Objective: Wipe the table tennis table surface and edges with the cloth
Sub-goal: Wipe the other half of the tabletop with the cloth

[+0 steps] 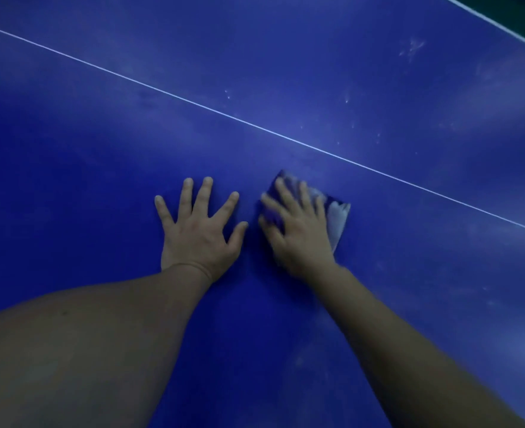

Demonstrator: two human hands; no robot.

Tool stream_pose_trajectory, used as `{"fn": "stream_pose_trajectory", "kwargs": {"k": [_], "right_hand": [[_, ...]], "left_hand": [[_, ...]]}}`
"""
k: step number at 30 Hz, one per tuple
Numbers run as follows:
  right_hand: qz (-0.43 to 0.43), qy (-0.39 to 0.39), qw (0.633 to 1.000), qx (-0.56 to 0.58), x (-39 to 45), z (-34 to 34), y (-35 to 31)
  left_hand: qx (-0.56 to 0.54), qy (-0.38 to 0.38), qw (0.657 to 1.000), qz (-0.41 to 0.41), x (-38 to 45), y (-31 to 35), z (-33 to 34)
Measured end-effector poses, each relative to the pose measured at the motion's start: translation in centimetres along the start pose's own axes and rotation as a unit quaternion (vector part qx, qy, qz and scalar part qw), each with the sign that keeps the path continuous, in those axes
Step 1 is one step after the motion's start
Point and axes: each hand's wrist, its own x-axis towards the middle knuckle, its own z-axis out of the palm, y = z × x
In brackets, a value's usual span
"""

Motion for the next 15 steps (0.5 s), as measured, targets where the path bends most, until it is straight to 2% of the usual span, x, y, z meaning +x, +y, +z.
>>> {"fn": "stream_pose_trajectory", "kwargs": {"k": [3, 6, 9, 11, 15], "right_hand": [[-0.066, -0.032, 0.997, 0.013, -7.0, -0.4, 3.5], [0.018, -0.019, 0.999, 0.039, -6.8, -1.7, 7.1], [0.077, 0.005, 0.996, 0.044, -3.4, -1.6, 6.2], [0.056, 0.007, 0.998, 0.034, -2.6, -1.2, 4.7], [-0.067, -0.028, 0.997, 0.015, -7.2, 0.1, 2.5]], "left_hand": [[-0.006, 0.002, 1.0, -0.004, -0.2, -0.1, 0.0], [-0.012, 0.007, 1.0, 0.005, -0.5, -0.1, -0.1], [-0.034, 0.01, 0.999, 0.018, -0.6, -0.1, -0.4], [-0.042, 0.01, 0.999, 0.031, -0.9, 0.0, -0.5], [-0.044, -0.008, 0.997, 0.064, -1.0, -0.4, -0.6]]}}
